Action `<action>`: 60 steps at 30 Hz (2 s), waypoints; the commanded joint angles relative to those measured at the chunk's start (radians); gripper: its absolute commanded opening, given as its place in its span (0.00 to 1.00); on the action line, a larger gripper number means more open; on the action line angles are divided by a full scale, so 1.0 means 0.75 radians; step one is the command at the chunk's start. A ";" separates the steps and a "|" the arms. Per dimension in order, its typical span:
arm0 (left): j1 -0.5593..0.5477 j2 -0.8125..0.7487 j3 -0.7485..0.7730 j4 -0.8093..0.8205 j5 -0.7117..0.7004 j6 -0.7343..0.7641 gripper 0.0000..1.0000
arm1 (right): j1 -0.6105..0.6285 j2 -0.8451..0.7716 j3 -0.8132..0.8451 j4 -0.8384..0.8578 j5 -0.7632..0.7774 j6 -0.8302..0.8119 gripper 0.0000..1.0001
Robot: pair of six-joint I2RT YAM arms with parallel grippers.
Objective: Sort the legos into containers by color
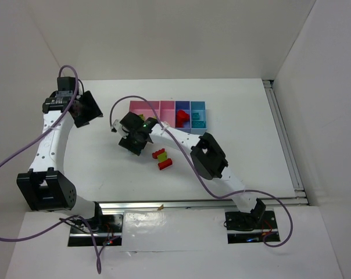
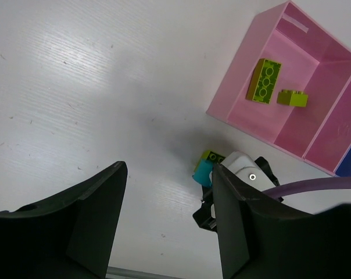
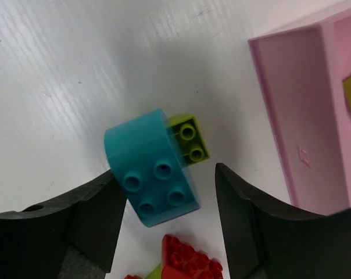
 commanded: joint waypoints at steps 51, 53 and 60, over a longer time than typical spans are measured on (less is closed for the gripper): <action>-0.653 -0.143 -0.193 0.761 0.522 0.213 0.80 | -0.885 -1.300 -1.162 1.123 -1.476 1.403 0.18; -0.713 -0.179 -0.212 0.800 0.453 0.281 0.81 | -0.885 -1.300 -1.178 1.159 -1.476 1.428 0.18; -0.572 -0.130 -0.230 0.861 1.120 0.204 0.85 | -0.885 -1.286 -1.178 1.173 -1.488 1.430 0.18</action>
